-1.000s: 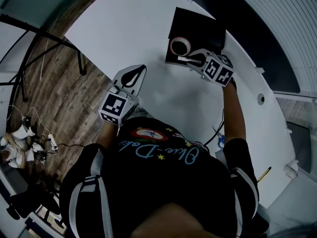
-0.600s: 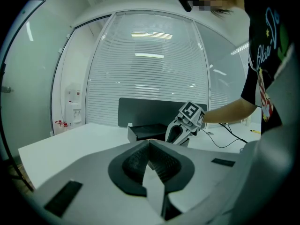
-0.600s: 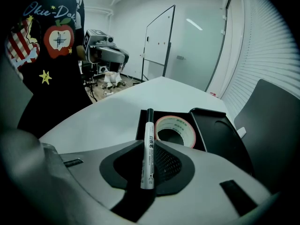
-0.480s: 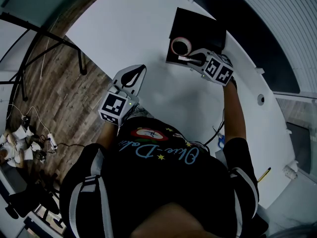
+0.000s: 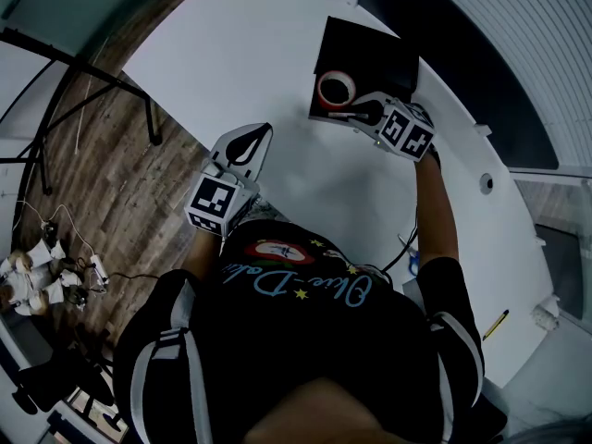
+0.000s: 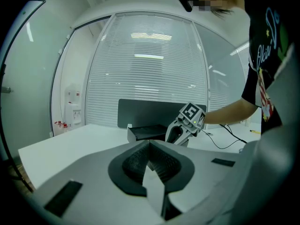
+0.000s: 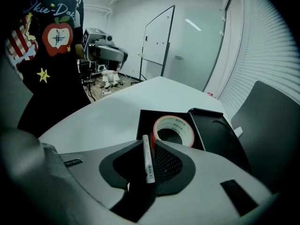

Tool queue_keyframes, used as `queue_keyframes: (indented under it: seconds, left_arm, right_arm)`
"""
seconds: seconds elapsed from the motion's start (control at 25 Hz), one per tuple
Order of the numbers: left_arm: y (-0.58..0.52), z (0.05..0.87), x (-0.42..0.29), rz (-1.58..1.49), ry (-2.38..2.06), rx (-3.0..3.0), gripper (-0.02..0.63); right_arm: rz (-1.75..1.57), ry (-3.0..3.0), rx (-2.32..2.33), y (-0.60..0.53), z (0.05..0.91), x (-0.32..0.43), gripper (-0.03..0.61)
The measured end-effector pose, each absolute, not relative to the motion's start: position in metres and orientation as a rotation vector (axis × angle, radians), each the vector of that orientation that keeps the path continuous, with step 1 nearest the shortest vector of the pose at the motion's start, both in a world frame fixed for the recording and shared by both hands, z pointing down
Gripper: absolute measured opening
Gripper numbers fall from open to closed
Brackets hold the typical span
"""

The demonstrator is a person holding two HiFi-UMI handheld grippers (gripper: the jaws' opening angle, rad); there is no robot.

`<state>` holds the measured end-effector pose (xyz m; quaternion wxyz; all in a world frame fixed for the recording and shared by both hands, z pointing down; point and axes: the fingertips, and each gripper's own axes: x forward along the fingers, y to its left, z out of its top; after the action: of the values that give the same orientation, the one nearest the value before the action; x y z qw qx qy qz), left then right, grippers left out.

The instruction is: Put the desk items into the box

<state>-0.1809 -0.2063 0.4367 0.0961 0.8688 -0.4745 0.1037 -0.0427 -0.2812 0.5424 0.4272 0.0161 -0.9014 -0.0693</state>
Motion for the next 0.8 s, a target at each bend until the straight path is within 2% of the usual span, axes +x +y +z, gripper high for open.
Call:
queue_keyframes:
  seconds: [0.16, 0.2, 0.24, 0.8]
  left_arm:
    - [-0.206, 0.435, -0.179, 0.301, -1.393, 2.587, -0.003]
    - [-0.206, 0.434, -0.178, 0.300, -1.388, 2.590, -0.003]
    - [-0.206, 0.434, -0.178, 0.300, -1.382, 2.595, -0.003]
    - [-0.217, 0.420, -0.156, 0.270, -1.239, 2.719, -0.003]
  right_arm:
    - [-0.183, -2.275, 0.101, -0.279, 0.537, -0.044, 0.064]
    - [-0.173, -2.286, 0.132, -0.280, 0.535, -0.044, 0.010]
    - [-0.162, -2.301, 0.167, -0.280, 0.532, -0.043, 0.002]
    - [-0.056, -2.553, 0.700, -0.251, 0.470, -0.030, 0.000]
